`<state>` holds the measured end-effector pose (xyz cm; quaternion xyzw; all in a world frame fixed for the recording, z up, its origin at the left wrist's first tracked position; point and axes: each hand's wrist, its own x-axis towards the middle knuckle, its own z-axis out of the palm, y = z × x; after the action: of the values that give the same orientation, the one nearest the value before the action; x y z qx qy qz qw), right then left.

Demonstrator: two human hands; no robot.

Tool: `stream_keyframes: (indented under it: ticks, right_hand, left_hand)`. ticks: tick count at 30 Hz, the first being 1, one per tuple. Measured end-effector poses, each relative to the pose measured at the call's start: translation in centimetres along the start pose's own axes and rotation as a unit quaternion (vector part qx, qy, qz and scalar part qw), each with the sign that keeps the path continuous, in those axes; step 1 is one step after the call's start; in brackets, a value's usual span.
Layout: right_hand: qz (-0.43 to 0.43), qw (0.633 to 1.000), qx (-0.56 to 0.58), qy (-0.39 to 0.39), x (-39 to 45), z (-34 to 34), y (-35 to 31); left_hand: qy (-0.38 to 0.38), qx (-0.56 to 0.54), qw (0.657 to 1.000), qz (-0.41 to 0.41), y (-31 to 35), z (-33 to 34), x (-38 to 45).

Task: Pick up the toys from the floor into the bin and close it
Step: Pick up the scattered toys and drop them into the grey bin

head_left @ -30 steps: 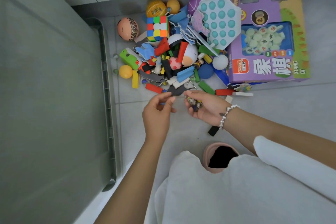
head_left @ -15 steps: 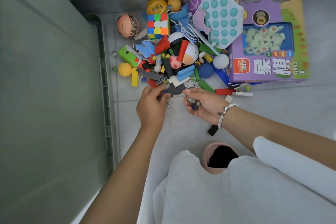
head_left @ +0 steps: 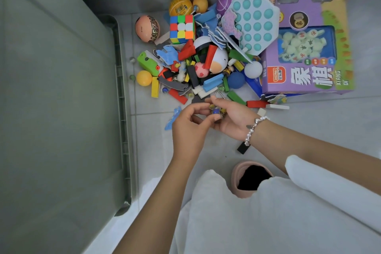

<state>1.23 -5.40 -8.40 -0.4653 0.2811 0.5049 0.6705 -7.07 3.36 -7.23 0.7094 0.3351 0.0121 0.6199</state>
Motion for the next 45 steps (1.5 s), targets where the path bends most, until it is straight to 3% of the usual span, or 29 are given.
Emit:
stream_keyframes:
  ticks: [5,15,26,30,35,40,42,45]
  right_hand:
    - [0.008,1.0,0.004,0.014,-0.2,0.3,-0.2]
    - [-0.044,0.986,-0.158,0.041,-0.5,1.1,-0.1]
    - [-0.038,0.985,-0.161,0.05,-0.8,0.7,-0.3]
    - [-0.039,0.986,-0.154,0.052,-0.8,0.8,-0.3]
    - [-0.041,0.987,-0.146,0.053,-0.9,0.9,-0.3]
    - [-0.038,0.988,-0.142,0.054,-1.1,0.7,-0.3]
    - [-0.037,0.988,-0.14,0.053,-1.1,0.6,-0.3]
    - [-0.035,0.988,-0.137,0.055,-1.1,0.3,-0.4]
  left_hand:
    - [0.025,0.017,1.0,-0.004,-0.7,-1.3,0.6]
    - [0.168,0.139,0.976,0.026,-2.9,-3.6,3.9]
    - [0.18,0.295,0.938,0.035,-3.4,-4.9,7.4]
    - [0.164,0.236,0.958,0.019,-3.1,-5.4,7.6]
    - [0.149,0.011,0.988,-0.028,-2.0,-4.2,5.1]
    - [0.067,-0.185,0.974,-0.112,-0.8,-2.5,3.8]
    - [0.058,-0.154,0.979,-0.118,-0.9,-2.2,4.1]
    - [0.061,-0.016,0.996,-0.068,-1.8,-1.8,4.8]
